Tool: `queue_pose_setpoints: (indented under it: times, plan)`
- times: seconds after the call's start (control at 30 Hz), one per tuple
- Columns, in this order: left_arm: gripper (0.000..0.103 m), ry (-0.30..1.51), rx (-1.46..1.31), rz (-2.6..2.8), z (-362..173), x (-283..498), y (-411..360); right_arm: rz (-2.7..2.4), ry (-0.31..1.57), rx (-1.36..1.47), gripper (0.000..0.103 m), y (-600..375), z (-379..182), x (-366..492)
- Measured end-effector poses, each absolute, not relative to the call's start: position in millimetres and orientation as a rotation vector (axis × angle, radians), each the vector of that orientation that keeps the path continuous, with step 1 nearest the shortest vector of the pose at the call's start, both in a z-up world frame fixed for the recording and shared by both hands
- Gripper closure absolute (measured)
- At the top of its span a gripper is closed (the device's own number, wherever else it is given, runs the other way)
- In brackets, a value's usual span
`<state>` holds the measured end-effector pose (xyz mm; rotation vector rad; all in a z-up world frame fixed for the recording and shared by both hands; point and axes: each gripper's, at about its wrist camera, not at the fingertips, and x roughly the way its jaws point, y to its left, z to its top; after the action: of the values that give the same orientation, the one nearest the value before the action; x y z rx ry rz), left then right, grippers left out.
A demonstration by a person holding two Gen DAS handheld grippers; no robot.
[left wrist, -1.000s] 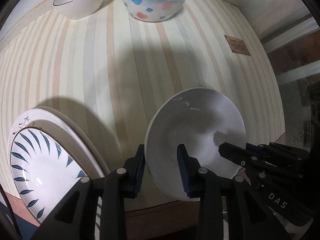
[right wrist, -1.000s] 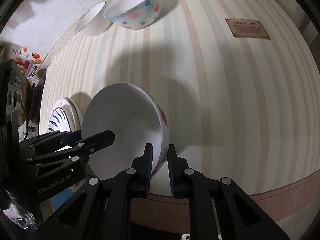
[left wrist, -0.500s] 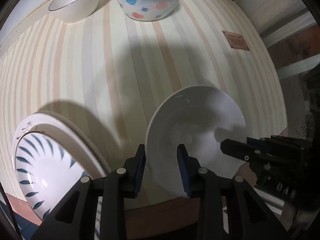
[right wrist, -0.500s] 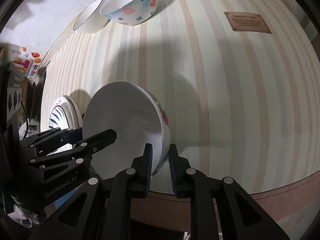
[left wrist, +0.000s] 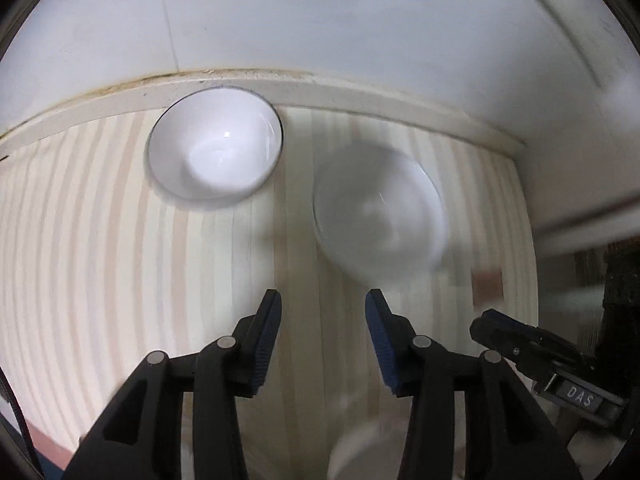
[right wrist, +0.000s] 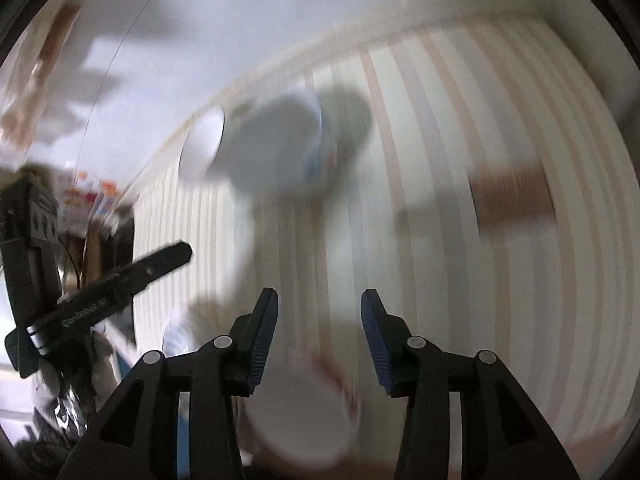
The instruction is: Organize plates and bowls
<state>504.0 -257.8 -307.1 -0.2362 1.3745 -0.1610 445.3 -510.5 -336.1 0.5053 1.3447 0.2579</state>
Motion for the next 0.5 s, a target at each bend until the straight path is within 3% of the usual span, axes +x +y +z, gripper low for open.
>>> queue_pose_setpoints:
  times: [0.27,0.33,0.37,0.5]
  plan:
    - [0.064,1.450,-0.241,-0.167,-352,561,-273,0.170,1.359,0.454,0.058,-494,-379,548]
    - [0.077,1.437,-0.234,-0.187,-355,564,-278,0.167,1.378,0.459,0.078,-492,-390,557]
    - [0.078,1.432,-0.209,-0.187,-356,565,-282,0.170,1.384,0.456,0.088,-489,-395,561]
    - [0.078,1.413,-0.172,-0.190,-350,560,-288,0.153,1.376,0.404,0.089,-479,-394,568]
